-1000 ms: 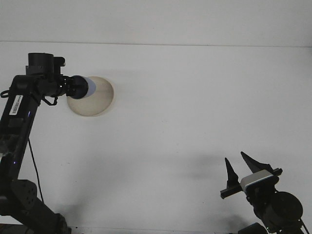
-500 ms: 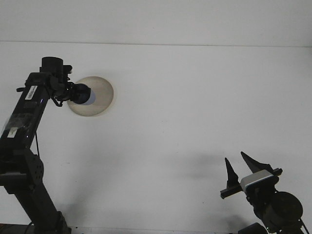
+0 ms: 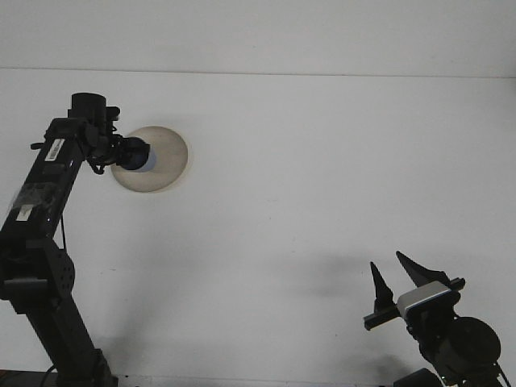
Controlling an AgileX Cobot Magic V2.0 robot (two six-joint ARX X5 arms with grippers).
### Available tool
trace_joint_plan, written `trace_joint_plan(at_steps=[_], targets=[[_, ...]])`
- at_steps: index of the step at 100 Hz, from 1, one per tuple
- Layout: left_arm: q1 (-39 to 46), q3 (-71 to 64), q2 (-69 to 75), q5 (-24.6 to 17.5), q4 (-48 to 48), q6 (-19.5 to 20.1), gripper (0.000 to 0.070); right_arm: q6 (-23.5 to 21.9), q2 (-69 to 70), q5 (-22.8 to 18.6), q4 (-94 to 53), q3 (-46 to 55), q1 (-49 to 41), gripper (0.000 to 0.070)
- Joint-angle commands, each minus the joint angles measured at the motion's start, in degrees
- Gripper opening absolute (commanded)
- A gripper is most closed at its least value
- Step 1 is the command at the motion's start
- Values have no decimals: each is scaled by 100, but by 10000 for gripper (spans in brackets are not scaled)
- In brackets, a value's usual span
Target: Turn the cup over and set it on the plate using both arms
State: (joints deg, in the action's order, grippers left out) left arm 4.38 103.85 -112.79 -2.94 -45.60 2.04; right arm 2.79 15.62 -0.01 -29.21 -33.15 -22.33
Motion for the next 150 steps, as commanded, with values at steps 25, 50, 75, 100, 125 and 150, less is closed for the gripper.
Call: trace_joint_plan(at_steps=[25, 50, 75, 100, 125, 150], targets=[[28, 162, -378, 20, 162, 33, 18, 22, 20, -20, 61, -15, -9, 359], [26, 164, -378, -4, 433, 57, 320, 22, 20, -17, 61, -15, -9, 359], [-28, 514, -358, -7, 529, 247, 392, 24, 20, -15, 61, -15, -9, 359], [-66, 1547, -358, -9, 31, 310, 392, 24, 20, -15, 61, -13, -9, 359], [-66, 2481, -52, -179, -988, 326, 382, 24, 20, 0, 63, -13, -9, 359], [55, 2457, 815, -804, -1360, 328, 221, 22, 20, 9, 74, -13, -9, 359]])
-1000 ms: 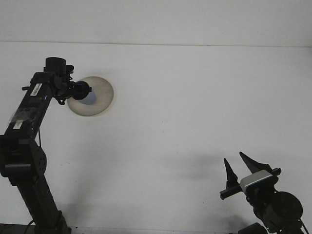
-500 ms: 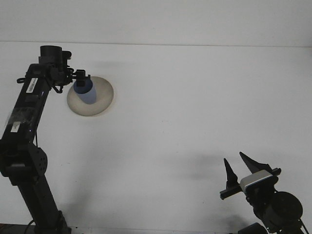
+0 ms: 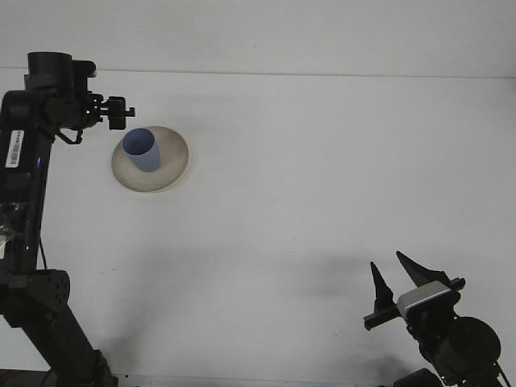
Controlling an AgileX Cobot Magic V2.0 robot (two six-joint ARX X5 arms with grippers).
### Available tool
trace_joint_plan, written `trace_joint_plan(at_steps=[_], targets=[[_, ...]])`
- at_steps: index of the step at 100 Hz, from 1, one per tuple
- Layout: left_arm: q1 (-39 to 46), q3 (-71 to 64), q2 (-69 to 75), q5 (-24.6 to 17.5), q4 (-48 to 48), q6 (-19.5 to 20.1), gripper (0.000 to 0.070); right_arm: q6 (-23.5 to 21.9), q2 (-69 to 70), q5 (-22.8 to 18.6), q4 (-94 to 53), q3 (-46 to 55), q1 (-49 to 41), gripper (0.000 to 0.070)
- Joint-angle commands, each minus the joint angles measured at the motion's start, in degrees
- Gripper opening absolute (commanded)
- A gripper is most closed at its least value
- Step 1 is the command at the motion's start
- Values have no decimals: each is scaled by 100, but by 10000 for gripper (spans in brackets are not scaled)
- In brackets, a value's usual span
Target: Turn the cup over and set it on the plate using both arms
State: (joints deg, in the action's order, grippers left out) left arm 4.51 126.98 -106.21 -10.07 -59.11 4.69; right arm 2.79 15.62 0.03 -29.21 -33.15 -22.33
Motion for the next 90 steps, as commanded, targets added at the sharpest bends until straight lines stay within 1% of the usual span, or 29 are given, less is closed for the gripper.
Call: trace_joint_plan(at_steps=[1, 11, 14, 19, 22, 29, 44, 51, 60, 64, 68, 73, 79, 90], targets=[[42, 142, 197, -98, -13, 66, 212, 22, 20, 4, 76, -13, -9, 359], [42, 66, 601, -96, -61, 70, 197, 22, 20, 22, 85, -13, -9, 359], [42, 31, 715, -94, -66, 79, 160, 20, 20, 24, 90, -13, -9, 359], [42, -35, 933, -94, -81, 125, 78, 11, 17, 50, 90, -13, -9, 359], [42, -87, 1060, -94, -81, 149, 49, 0, 17, 70, 94, -13, -9, 359], [39, -284, 1399, -94, -55, 175, 10, -31, 17, 149, 136, -13, -9, 359], [42, -1359, 2363, -87, 485, 131, 11, -44, 17, 170, 273, -13, -9, 358], [42, -2225, 2992, -85, 1049, 77, 11, -44, 17, 269, 343, -15, -9, 358], [42, -3504, 3886, 11, 2028, -31, 11, -44, 17, 415, 417, -13, -9, 353], [39, -4074, 4295, 107, 2485, -120, 11, -44, 17, 483, 470, -15, -9, 321], [39, -4627, 4675, 149, 2922, -184, 11, -44, 17, 525, 525, -13, -9, 261], [39, -5276, 5134, 151, 3392, -234, 11, -46, 17, 610, 608, -13, -9, 154], [39, -6041, 5650, 151, 3884, -278, 11, -46, 17, 658, 675, -15, -9, 0], [39, -7316, 6483, 151, 4618, -275, 11, -179, 0, 737, 686, -13, -9, 0]])
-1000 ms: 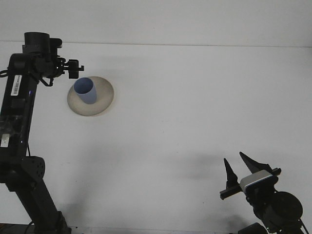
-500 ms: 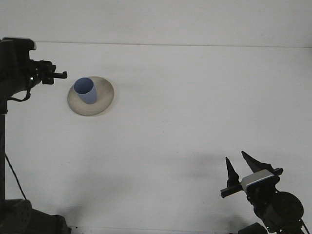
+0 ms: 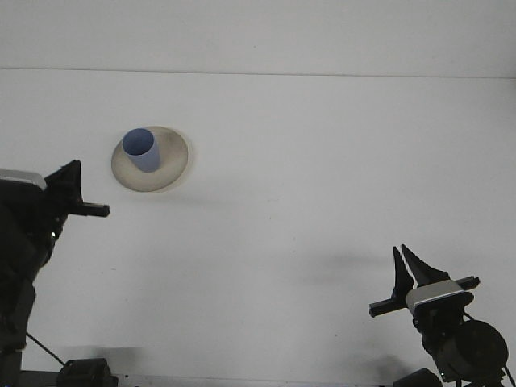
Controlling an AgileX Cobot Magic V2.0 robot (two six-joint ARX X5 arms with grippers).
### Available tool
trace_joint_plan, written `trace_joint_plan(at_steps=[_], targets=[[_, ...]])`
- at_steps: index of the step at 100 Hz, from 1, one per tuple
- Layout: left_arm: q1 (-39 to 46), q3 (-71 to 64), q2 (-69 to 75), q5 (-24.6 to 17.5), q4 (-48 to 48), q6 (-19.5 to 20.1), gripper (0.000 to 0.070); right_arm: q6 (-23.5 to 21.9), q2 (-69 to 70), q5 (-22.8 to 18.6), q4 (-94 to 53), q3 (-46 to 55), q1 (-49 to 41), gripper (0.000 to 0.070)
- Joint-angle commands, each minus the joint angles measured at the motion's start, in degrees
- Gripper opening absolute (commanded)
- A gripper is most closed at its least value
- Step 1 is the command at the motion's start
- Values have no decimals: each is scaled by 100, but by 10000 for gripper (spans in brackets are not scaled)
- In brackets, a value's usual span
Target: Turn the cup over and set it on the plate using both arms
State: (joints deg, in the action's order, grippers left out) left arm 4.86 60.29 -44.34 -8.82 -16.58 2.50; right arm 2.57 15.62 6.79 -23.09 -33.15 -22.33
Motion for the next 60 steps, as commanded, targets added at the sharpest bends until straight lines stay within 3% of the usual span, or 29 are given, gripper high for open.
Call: trace_joint_plan(at_steps=[1, 17, 33, 53, 60], targets=[[4, -752, 367, 26, 426, -57, 11, -164, -9, 59, 74, -13, -9, 0], [0, -2312, 1440, 22, 1388, -61, 11, -157, -372, 101, 79, 33, -9, 0], [0, -2997, 2033, 26, 1580, -138, 11, -140, -798, 129, 70, 160, -9, 0], [0, -3042, 2081, 24, 1541, -240, 11, -146, -890, 776, 37, 166, -9, 0], [0, -3036, 2083, 22, 1539, -483, 13, -216, -890, 848, 31, 166, -9, 0]])
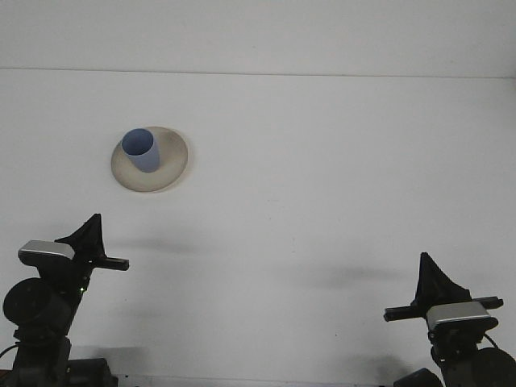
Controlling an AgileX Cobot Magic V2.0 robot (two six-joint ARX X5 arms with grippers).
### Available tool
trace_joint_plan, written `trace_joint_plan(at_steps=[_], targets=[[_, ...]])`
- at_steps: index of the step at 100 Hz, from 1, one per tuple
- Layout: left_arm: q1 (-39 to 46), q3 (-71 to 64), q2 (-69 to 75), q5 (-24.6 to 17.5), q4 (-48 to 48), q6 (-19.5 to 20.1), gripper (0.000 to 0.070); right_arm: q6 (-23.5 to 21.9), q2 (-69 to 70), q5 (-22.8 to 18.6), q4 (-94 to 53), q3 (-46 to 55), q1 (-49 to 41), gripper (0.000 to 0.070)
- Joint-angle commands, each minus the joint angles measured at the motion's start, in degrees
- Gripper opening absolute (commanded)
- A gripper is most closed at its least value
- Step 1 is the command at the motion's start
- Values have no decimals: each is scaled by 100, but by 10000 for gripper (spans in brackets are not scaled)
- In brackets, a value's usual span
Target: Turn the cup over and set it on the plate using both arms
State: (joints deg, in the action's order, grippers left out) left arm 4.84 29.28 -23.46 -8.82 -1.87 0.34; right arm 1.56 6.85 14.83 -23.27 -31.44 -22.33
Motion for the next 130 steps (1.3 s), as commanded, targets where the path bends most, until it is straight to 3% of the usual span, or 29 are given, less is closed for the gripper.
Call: trace_joint_plan(at_steps=[1, 88, 108, 130], targets=[[2, 66, -2, 22, 68, -304, 13, -116, -13, 39, 48, -4, -9, 0], [-13, -103, 160, 48, 258, -313, 13, -155, -13, 24, 55, -4, -9, 0], [-304, -1427, 911, 595, 1429, -85, 13, -155, -13, 26, 55, -4, -9, 0], [-525, -2323, 1838, 859, 1346, -81, 13, -155, -13, 24, 55, -4, -9, 0]])
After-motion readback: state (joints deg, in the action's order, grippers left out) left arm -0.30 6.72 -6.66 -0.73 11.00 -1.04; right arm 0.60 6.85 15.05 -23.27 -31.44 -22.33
